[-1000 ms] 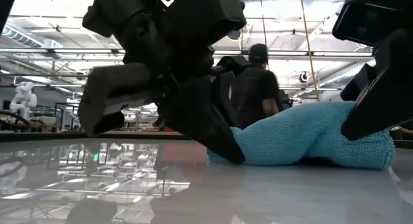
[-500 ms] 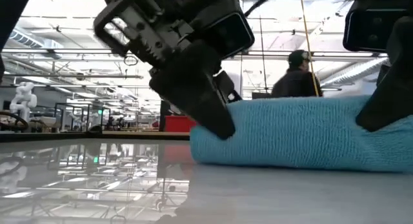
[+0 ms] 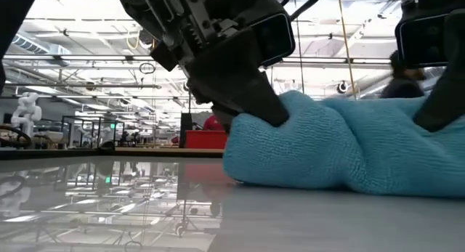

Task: Roll towel
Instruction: Roll the blue microfiber cloth

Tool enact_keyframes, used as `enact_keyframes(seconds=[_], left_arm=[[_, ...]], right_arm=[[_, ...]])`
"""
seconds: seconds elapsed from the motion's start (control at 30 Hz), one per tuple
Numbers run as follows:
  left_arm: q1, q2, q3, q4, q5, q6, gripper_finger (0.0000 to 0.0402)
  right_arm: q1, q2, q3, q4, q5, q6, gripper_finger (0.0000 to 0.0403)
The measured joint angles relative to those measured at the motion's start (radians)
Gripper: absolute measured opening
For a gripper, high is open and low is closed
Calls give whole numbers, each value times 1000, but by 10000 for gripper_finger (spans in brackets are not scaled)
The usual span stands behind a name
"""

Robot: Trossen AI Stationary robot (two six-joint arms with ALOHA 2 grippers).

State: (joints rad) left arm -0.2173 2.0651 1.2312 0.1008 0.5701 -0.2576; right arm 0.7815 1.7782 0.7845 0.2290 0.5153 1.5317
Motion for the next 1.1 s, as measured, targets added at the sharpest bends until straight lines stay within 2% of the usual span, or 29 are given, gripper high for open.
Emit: enact_keyframes(seconds=[0.2,0.3,0.5,0.67,0.87,0.97,1.1], left_arm=[[15,-1,0,46,-9,-83,17],[31,-1,0,27,48,-104,17],[42,6,2,-105,70,-13,17],[40,6,1,-135,84,17,17],[55,21,1,-131,107,-25,17],[65,48,4,-121,152,-64,17],[69,79,8,-110,184,-95,17]], right_arm=[[15,0,-42,32,88,187,14],[27,-1,-65,50,98,255,18],[62,-3,-81,72,106,235,71],[75,-1,-84,124,74,51,140],[94,-26,-37,119,84,-351,207],[95,-27,54,-87,89,-504,210],[95,0,200,-389,114,-613,208]])
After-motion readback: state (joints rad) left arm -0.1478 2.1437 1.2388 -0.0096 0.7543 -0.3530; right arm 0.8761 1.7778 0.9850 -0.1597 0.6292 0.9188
